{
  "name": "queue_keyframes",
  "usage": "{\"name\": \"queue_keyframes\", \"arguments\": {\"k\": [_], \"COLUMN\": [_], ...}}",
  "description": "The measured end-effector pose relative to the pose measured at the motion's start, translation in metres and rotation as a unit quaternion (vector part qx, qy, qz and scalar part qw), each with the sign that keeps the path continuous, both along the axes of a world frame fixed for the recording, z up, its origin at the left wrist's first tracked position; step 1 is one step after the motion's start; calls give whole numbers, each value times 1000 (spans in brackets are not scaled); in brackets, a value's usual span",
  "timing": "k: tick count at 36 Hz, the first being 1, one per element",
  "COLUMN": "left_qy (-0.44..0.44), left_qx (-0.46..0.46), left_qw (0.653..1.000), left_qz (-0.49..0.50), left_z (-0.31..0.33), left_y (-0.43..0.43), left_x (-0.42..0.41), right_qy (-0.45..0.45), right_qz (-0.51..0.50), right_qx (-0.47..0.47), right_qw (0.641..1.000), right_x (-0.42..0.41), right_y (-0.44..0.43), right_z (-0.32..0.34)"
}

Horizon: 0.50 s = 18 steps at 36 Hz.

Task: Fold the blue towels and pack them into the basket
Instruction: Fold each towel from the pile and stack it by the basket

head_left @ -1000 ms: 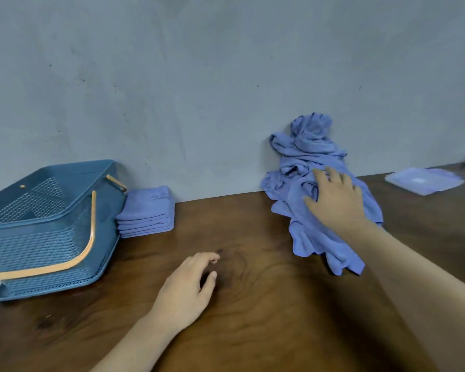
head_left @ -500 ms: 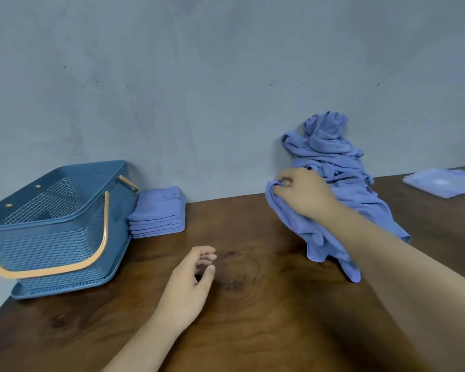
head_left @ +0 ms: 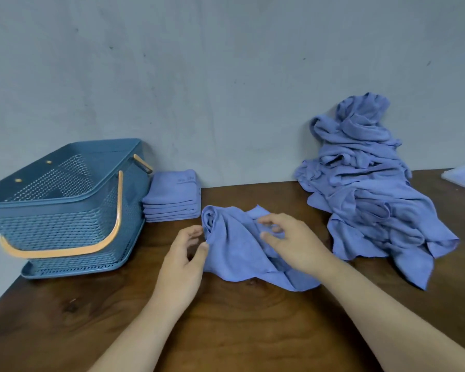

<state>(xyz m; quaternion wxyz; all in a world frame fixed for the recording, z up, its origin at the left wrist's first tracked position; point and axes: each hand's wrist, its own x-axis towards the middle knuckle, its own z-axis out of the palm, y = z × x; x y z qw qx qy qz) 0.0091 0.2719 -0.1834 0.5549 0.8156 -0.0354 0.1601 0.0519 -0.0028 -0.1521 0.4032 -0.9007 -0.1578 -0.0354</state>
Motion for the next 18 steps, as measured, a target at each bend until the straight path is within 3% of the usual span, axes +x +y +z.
{"name": "queue_keyframes", "arguments": {"k": [2,7,12,15,18], "left_qy": [4,-25,4,17,-1], "left_qx": [19,110,192,214,207], "left_qw": [999,987,957,948,951], "left_qz": [-26,-114,-216,-236,-230], "left_z": [-1,2,11,14,16], "left_y": [1,4,11,14,14], "left_x": [-1,-7,-15,-17,-16], "right_qy": [-23,-11,-4,-21,87], "right_qz": [49,77,118,123,167], "right_qx": [-26,-198,-251,-243,-182], "right_qw": [998,977,961,962,965], "right_x": [-11,-22,-28,-31,-34], "right_y": [1,0,-7,-9,-12], "right_z": [-5,-4,7,14,24]}}
